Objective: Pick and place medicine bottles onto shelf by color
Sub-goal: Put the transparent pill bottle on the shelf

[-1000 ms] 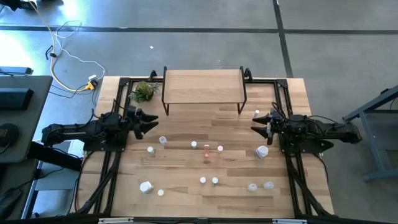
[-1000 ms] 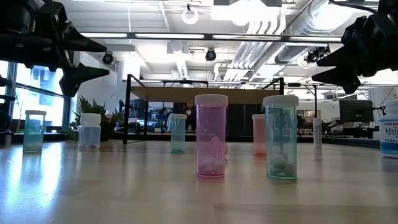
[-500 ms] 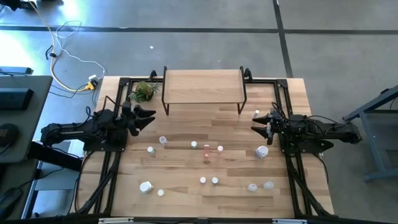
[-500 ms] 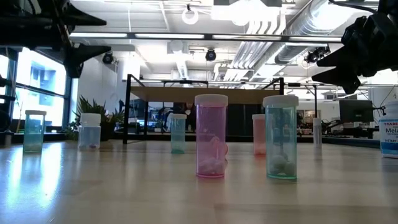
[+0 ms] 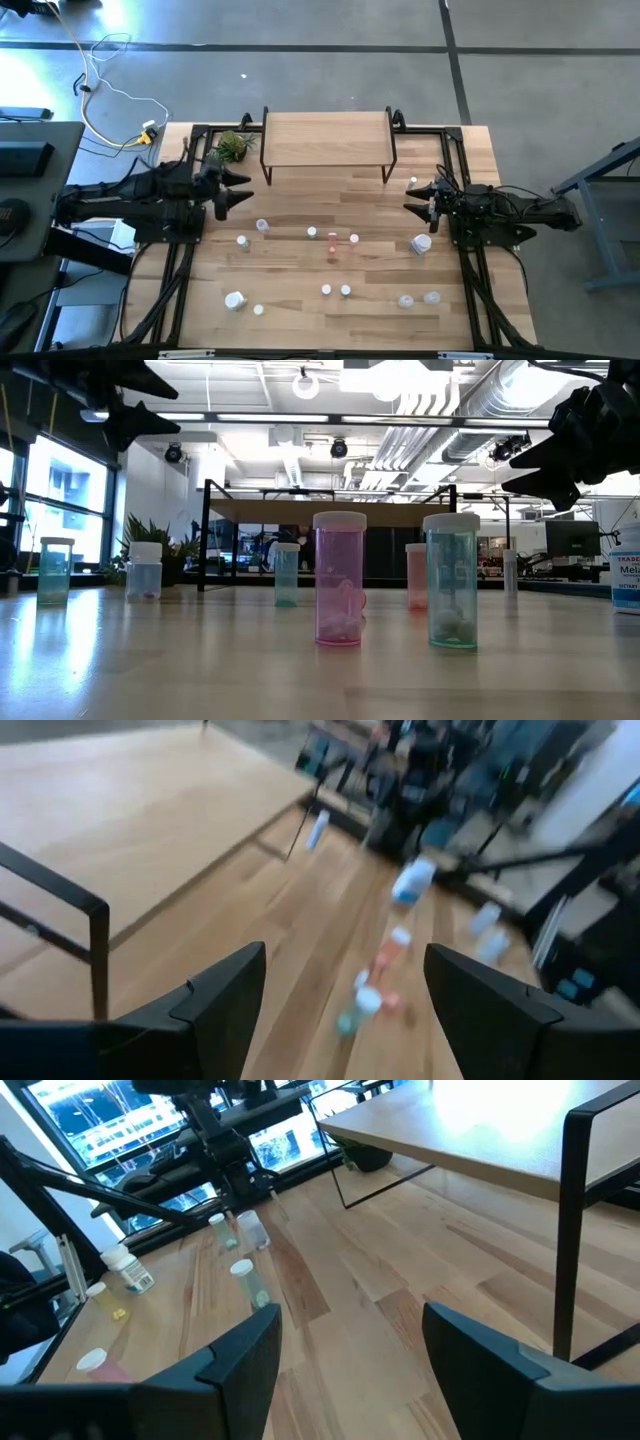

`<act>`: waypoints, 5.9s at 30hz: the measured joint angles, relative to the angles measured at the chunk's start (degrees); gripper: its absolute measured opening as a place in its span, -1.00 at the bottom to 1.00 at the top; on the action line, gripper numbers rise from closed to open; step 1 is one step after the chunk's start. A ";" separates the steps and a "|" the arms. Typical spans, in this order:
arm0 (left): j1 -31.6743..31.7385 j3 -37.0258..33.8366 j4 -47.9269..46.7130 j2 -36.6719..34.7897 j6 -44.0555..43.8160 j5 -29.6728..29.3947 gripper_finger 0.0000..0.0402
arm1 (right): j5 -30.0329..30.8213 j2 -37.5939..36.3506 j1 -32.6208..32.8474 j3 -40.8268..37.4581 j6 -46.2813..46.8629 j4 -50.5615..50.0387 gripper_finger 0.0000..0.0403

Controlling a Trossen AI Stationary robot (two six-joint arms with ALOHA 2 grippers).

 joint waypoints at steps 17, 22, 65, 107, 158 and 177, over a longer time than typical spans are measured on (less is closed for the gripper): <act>-2.20 7.45 -14.61 19.59 5.19 4.32 0.30 | 0.00 -0.01 0.00 0.01 0.00 -0.22 0.16; -4.54 7.45 -16.35 23.76 5.87 3.17 0.30 | 0.00 -0.01 0.00 0.01 0.00 -0.22 0.16; -9.77 7.40 -12.49 46.74 5.71 -0.61 0.05 | 0.00 -0.01 0.00 -0.01 0.02 -0.48 0.16; 7.63 44.12 -29.62 46.69 18.16 -6.01 -0.33 | 0.00 -0.01 -0.01 0.01 0.01 -0.46 0.16; 33.07 68.73 -43.48 71.46 16.73 0.63 -0.32 | 0.00 0.00 -0.02 0.01 0.01 -0.46 0.16; 32.85 68.73 -45.12 71.60 15.61 2.68 -0.32 | 0.00 -0.01 -0.02 -0.01 0.00 -0.46 0.16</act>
